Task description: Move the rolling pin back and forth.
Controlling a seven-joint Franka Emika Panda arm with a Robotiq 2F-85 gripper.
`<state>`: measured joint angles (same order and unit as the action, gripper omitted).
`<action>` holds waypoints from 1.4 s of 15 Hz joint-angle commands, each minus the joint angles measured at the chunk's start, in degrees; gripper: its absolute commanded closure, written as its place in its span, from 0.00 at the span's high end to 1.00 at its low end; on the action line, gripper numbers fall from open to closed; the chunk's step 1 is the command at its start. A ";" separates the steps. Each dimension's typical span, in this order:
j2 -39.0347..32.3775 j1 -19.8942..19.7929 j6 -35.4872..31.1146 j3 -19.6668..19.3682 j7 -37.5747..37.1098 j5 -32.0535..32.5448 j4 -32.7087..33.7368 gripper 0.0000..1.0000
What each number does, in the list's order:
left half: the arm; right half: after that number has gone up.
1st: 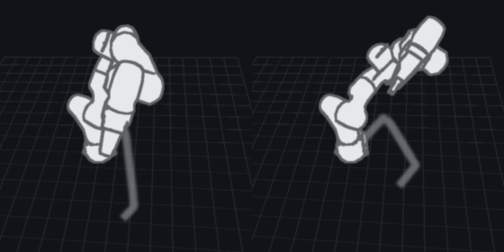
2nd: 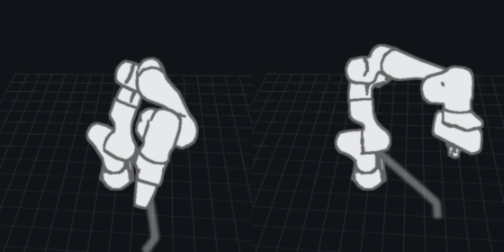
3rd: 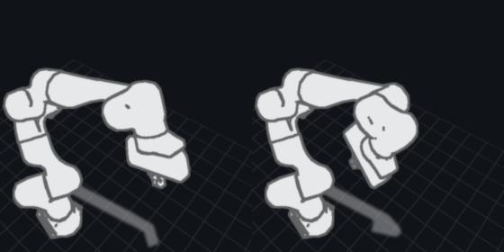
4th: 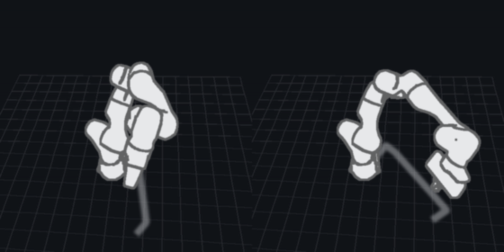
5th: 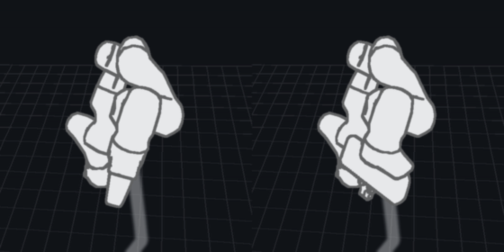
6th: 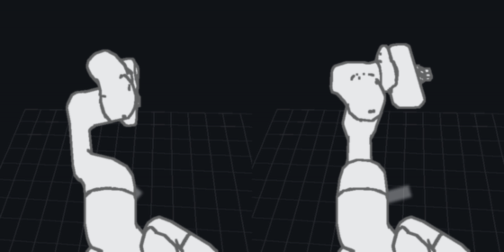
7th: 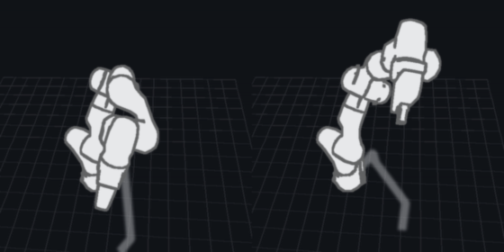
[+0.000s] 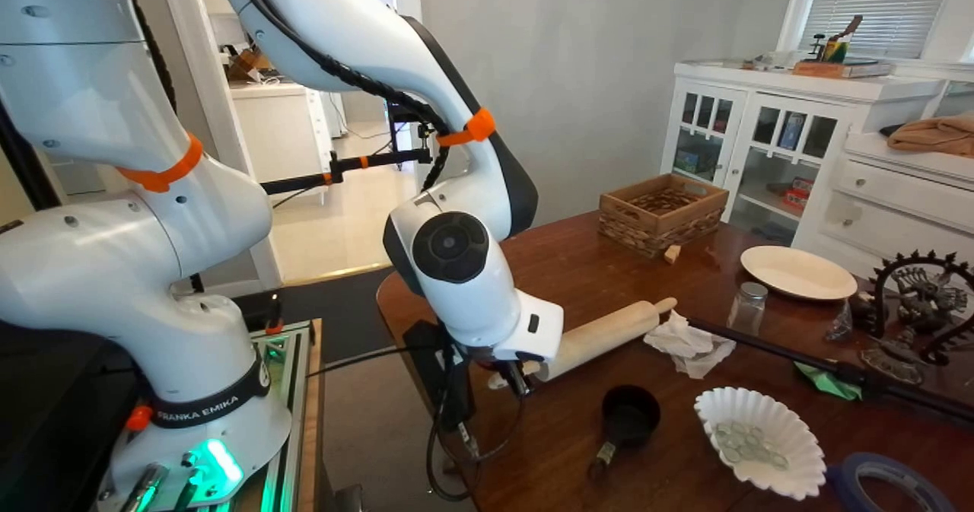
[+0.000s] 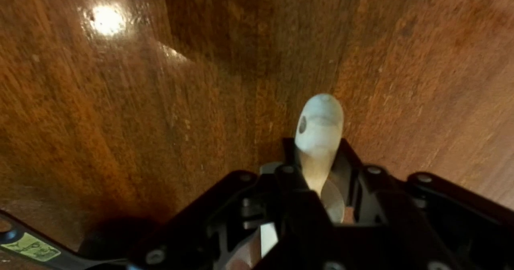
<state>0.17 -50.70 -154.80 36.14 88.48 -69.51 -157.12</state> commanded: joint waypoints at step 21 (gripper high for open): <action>-15.07 17.43 -3.50 12.25 -12.03 4.38 6.15 0.07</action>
<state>-11.72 -35.52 -157.33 48.55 79.99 -68.31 -152.17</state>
